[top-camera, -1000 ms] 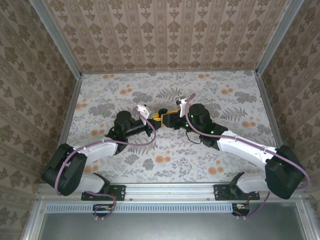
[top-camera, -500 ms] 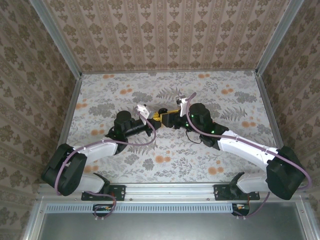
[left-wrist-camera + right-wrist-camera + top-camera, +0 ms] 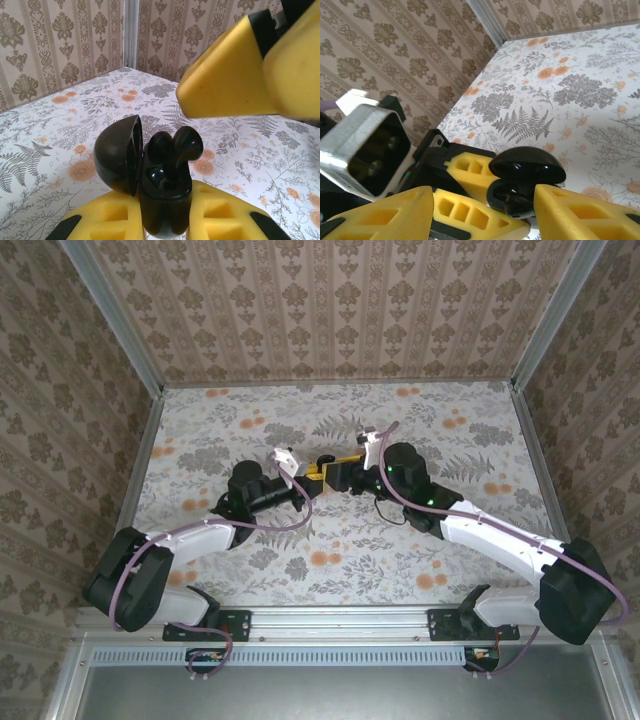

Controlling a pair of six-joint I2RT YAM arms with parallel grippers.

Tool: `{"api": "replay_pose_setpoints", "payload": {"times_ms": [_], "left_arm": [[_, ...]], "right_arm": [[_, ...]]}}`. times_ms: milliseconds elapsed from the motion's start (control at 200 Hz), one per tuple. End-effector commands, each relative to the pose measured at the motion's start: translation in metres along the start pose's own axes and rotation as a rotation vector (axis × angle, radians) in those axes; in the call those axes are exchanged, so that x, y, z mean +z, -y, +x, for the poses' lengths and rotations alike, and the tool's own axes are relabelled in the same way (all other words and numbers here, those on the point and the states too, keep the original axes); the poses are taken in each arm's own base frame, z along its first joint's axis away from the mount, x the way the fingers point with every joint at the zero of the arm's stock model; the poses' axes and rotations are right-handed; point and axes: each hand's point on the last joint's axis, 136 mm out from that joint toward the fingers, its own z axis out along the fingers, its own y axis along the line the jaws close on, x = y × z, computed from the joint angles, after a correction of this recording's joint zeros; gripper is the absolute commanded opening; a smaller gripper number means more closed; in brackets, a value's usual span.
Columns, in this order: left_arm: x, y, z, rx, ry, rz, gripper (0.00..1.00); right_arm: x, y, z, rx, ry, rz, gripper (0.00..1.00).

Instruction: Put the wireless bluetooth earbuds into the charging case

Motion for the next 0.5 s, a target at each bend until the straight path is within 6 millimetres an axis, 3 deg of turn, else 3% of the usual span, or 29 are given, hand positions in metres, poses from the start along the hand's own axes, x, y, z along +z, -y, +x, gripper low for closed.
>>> {"api": "replay_pose_setpoints", "payload": {"times_ms": [0,205,495], "left_arm": [[0.000,0.008,-0.031,0.072,0.077,0.027,0.10],[0.000,0.009,-0.033,0.075,0.081,0.033,0.10],[0.000,0.012,-0.034,0.071,0.082,0.053,0.10]], "right_arm": [[-0.010,-0.019,-0.020,0.003,0.033,-0.062,0.56],[-0.018,-0.017,-0.026,0.039,0.050,-0.084,0.56],[-0.028,-0.004,-0.018,0.149,-0.009,-0.112,0.42]]}}
